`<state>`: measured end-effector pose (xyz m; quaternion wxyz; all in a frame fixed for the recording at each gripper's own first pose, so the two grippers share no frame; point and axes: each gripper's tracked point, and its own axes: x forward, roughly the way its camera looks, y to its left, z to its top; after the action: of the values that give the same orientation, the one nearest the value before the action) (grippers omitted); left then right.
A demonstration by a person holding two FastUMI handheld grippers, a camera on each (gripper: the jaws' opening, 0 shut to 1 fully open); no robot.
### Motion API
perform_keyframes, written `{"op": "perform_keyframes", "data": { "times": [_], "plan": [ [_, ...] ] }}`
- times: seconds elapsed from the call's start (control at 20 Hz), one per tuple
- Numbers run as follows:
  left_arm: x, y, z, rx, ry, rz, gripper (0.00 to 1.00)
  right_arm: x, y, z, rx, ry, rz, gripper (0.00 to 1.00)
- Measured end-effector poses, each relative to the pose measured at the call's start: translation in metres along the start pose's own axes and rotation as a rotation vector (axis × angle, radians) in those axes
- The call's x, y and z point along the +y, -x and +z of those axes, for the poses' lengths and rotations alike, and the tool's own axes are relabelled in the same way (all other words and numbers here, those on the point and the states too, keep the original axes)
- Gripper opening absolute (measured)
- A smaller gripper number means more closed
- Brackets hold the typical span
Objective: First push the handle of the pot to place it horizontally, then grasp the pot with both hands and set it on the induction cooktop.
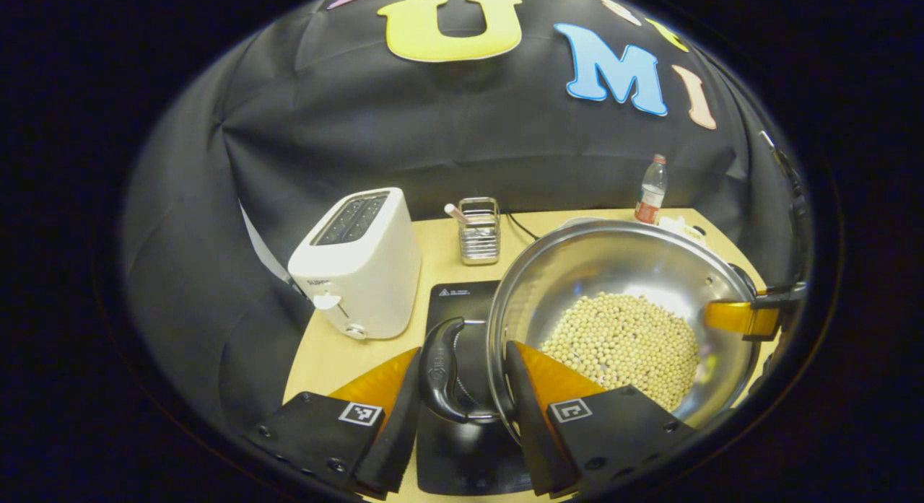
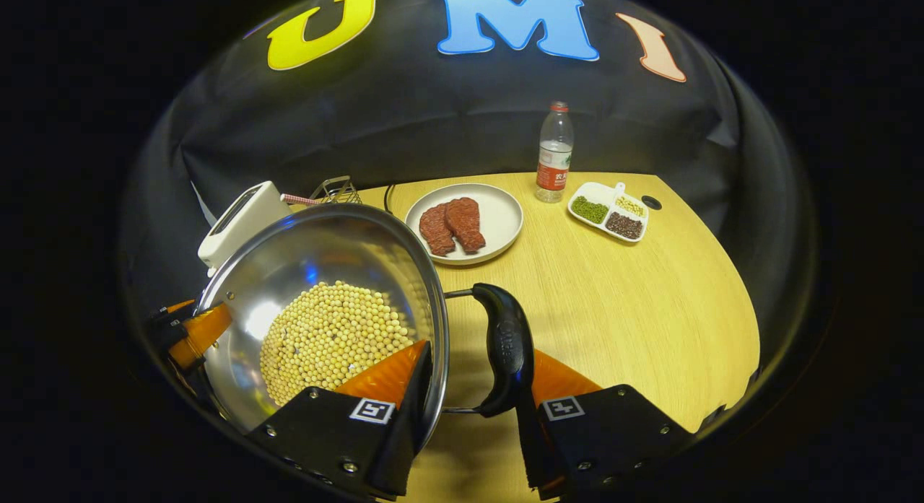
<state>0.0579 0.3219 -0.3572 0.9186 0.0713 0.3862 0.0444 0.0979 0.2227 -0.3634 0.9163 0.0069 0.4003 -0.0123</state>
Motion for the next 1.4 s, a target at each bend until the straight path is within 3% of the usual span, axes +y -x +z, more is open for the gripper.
{"op": "perform_keyframes", "data": {
  "times": [0.65,0.7,1.0,1.1,1.2,1.3,1.35,1.4],
  "plan": [
    [0.047,-0.034,-0.002,0.019,0.007,0.022,0.7,0.041,-0.031,-0.006,0.037,-0.025,0.006,0.6],
    [0.05,-0.036,-0.004,0.022,0.013,0.023,0.66,0.044,-0.033,-0.006,0.037,-0.023,0.006,0.6],
    [0.061,-0.05,-0.012,0.031,0.018,0.022,0.7,0.053,-0.046,-0.01,0.049,-0.02,0.008,0.6],
    [0.061,-0.053,-0.013,0.027,0.009,0.023,0.66,0.054,-0.048,-0.013,0.054,-0.027,0.009,0.6],
    [0.062,-0.056,-0.017,0.027,0.005,0.023,0.73,0.053,-0.051,-0.016,0.058,-0.028,0.007,0.6],
    [0.063,-0.058,-0.016,0.019,0.012,0.023,0.66,0.054,-0.052,-0.018,0.054,-0.028,0.013,0.6],
    [0.063,-0.059,-0.017,0.022,0.023,0.02,0.7,0.054,-0.053,-0.019,0.056,-0.026,0.014,0.6],
    [0.064,-0.058,-0.02,0.026,0.036,0.018,0.66,0.054,-0.054,-0.017,0.045,-0.02,0.016,0.6]
  ]
}}
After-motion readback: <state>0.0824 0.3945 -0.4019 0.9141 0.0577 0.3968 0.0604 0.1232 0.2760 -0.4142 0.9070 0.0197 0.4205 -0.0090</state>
